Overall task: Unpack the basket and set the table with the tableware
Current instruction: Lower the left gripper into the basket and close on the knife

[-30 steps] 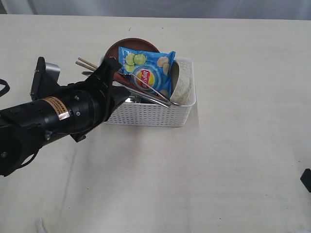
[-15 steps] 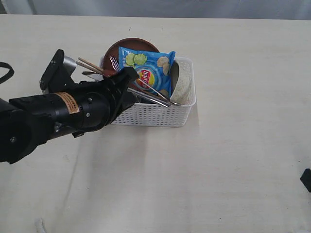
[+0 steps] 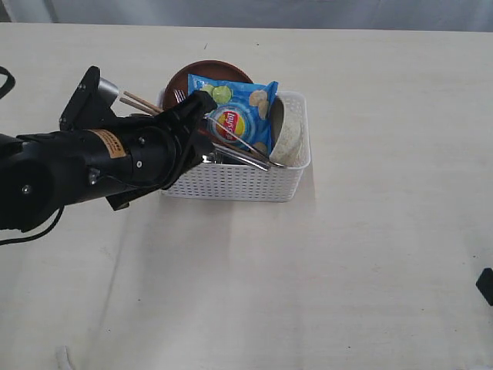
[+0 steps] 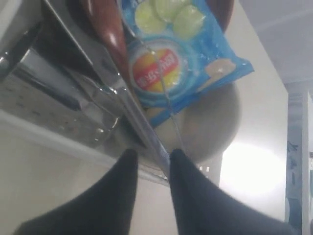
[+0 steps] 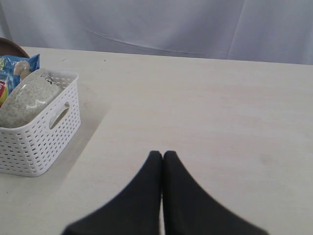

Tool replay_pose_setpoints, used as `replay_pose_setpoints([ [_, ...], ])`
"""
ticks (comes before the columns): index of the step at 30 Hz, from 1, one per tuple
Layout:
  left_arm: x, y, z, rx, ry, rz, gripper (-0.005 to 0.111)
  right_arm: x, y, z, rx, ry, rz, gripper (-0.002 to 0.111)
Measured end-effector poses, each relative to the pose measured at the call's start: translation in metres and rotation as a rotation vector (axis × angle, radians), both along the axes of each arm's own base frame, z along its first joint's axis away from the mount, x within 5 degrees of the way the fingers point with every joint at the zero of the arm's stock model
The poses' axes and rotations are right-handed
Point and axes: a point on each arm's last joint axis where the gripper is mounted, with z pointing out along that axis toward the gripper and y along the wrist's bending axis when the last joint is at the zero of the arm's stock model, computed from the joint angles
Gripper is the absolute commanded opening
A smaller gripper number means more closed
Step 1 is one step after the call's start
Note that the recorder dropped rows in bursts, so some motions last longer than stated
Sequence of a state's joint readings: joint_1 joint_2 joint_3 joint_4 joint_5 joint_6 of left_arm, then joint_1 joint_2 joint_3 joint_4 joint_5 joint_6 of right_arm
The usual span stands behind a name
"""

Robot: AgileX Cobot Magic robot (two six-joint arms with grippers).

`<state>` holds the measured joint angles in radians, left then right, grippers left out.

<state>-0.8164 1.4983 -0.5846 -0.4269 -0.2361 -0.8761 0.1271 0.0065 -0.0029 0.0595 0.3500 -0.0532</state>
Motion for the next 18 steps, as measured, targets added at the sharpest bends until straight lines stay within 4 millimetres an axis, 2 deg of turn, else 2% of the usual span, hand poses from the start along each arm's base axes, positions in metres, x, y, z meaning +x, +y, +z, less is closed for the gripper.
replay_pose_setpoints([
  [3,0.000,0.000,0.000,0.001,-0.001,0.001,0.047,0.000,0.000,0.000,0.000,0.000,0.000,0.000],
  [9,0.003,-0.001,0.004,-0.016,-0.030,0.011,0.043,0.000,0.000,0.000,0.000,0.000,0.000,0.000],
  [12,0.013,0.000,0.012,-0.023,-0.050,0.025,0.043,0.000,0.000,0.000,0.000,0.000,0.000,0.000],
  [18,0.016,0.002,0.012,-0.010,-0.041,0.027,0.043,0.000,0.000,0.000,0.000,0.000,0.000,0.000],
])
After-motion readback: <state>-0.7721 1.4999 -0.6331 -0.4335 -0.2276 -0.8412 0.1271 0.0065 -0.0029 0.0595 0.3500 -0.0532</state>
